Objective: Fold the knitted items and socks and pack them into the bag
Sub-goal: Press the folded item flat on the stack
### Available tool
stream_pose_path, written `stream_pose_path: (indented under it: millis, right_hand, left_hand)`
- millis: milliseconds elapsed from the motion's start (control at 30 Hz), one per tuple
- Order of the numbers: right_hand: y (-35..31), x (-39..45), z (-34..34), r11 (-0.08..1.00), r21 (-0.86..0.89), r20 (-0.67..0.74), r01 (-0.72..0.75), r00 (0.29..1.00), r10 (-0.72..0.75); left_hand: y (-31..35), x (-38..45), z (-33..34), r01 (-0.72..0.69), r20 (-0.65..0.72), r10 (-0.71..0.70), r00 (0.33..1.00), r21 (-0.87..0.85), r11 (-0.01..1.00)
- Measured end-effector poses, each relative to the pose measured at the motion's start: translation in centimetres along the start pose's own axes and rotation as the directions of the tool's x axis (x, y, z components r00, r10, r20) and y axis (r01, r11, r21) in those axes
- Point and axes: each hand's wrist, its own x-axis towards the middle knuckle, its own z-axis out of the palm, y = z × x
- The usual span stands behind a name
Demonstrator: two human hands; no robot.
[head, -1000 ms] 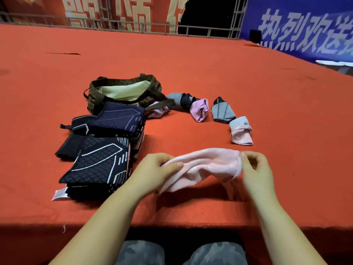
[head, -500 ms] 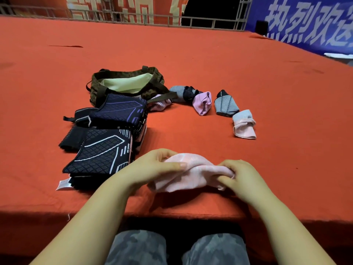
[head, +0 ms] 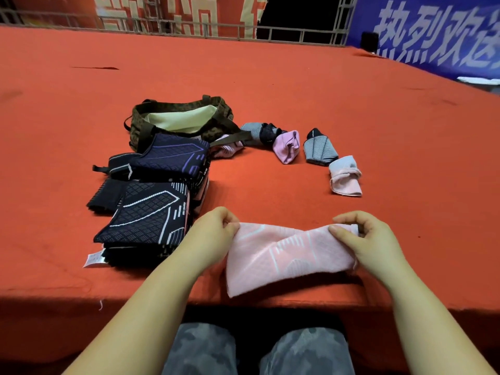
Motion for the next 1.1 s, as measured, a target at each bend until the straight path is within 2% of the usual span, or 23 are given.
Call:
stream_pose_path:
  millis: [167, 267, 333, 400, 467, 533, 600, 700, 867, 933, 1000, 1033, 1100]
  right_hand:
    - [-0.2, -0.3, -2.0, 0.981, 0.191, -0.055, 0.019, 0.998, -0.009]
    - [-1.0, -0.7, -2.1, 0.991, 0.022, -0.043, 0.133, 0.990, -0.132]
    - [-1.0, -1.1, -1.5, 0.977, -0.124, -0.001, 0.173, 0.985, -0.174]
    - [-0.2, -1.7, -0.6, 0.951, -0.257, 0.079, 0.173, 0.984, -0.158]
    - [0.7, -2.3, 0.3, 0.937, -0.314, 0.097, 0.155, 0.987, -0.131]
    - [1.2, -2.7, 1.0, 0.958, -0.272, 0.017, 0.088, 0.996, -0.086]
    - [1.3, -3.0, 1.7, 0.976, -0.219, -0.038, 0.016, 0.999, -0.025]
    - [1.7, -3.5, 2.6, 0.972, -0.231, -0.038, -0.039, 0.999, 0.031]
    - [3.1, -3.7, 1.7, 0.954, -0.211, -0.117, -0.215, 0.974, 0.194]
    - [2.9, -3.7, 1.5, 0.943, -0.248, -0.218, -0.224, 0.961, 0.171]
    - [1.6, -3.7, 1.6, 0.945, -0.313, -0.311, -0.094, 0.950, -0.008]
    - [0.5, -3.5, 2.1, 0.946, -0.325, -0.299, -0.004, 0.949, -0.099]
    - [-2.1, -2.8, 3.5, 0.945, -0.289, -0.144, 0.151, 0.969, -0.199]
  left_hand:
    - [0.9, 0.5, -1.1, -0.021, -0.203, 0.013, 0.979, -0.039, 0.999]
    - [1.6, 0.8, -1.0, -0.045, -0.264, 0.027, 0.964, -0.063, 0.997]
    - [1.5, 1.0, -0.5, -0.017, -0.256, 0.025, 0.966, 0.037, 0.999]
    - [1.1, 0.8, 0.6, -0.009, -0.176, 0.052, 0.983, 0.241, 0.970]
    - [1.0, 0.1, 2.1, -0.089, -0.062, 0.120, 0.991, 0.363, 0.928]
    - [0.9, -0.9, 4.0, -0.262, 0.136, 0.225, 0.965, 0.415, 0.871]
    - [0.1, -1.6, 5.7, -0.367, 0.330, 0.234, 0.915, 0.437, 0.821]
    - [-1.8, -1.9, 6.9, -0.396, 0.427, 0.195, 0.883, 0.455, 0.797]
    - [-3.5, -1.5, 6.2, -0.439, 0.447, 0.257, 0.857, 0.373, 0.817]
    - [-3.2, -1.4, 5.9, -0.424, 0.428, 0.258, 0.866, 0.356, 0.833]
    - [-2.1, -0.9, 6.1, -0.387, 0.325, 0.277, 0.904, 0.350, 0.853]
    - [-1.3, -0.5, 6.4, -0.376, 0.248, 0.303, 0.920, 0.339, 0.862]
    - [0.4, 0.4, 7.3, -0.375, 0.132, 0.351, 0.927, 0.326, 0.868]
